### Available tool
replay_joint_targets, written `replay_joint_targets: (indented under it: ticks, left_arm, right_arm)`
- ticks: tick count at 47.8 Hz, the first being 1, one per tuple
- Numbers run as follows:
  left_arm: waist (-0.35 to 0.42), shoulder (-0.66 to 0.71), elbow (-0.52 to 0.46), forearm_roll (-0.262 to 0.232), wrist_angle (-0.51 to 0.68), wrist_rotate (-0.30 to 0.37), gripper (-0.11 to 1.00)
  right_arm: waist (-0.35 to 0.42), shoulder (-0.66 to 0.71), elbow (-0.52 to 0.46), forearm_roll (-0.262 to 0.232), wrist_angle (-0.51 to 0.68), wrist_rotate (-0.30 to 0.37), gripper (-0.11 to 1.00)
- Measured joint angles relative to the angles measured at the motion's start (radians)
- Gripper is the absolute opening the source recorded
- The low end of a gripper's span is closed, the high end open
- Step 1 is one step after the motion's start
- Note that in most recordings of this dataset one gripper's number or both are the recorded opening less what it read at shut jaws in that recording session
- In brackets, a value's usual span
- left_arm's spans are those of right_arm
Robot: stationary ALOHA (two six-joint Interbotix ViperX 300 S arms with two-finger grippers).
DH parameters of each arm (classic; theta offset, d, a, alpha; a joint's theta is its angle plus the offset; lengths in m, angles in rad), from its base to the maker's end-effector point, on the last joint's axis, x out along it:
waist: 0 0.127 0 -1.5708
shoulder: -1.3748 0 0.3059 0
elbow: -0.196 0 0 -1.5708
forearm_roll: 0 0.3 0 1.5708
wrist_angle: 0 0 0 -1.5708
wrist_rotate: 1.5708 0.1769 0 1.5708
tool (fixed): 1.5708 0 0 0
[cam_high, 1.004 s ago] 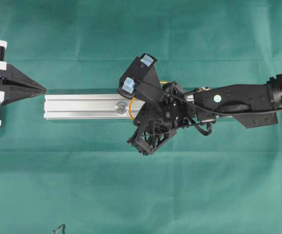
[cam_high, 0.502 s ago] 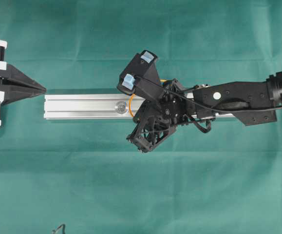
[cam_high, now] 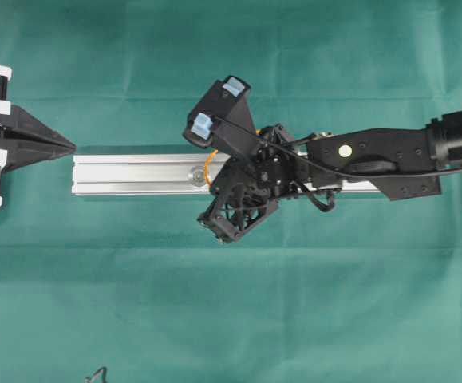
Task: Hook the rubber onto the shaft.
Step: 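Loop the band over the right peg and swing the gripper leftward, then stretch the band leftward and lower it around the left metal peg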
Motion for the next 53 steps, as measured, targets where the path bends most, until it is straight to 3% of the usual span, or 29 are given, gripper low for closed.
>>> replay_joint_targets:
  ticks: [38,53]
  left_arm:
    - [0.000,0.000,-0.006,0.000,0.000,0.002,0.00]
    - [0.000,0.000,-0.008,0.000,0.000,0.000,0.00]
  right_arm:
    - [-0.020,0.071,-0.054,-0.006,-0.025,0.009,0.07]
    - [-0.034,0.112,-0.098,-0.006,-0.023,0.127,0.07]
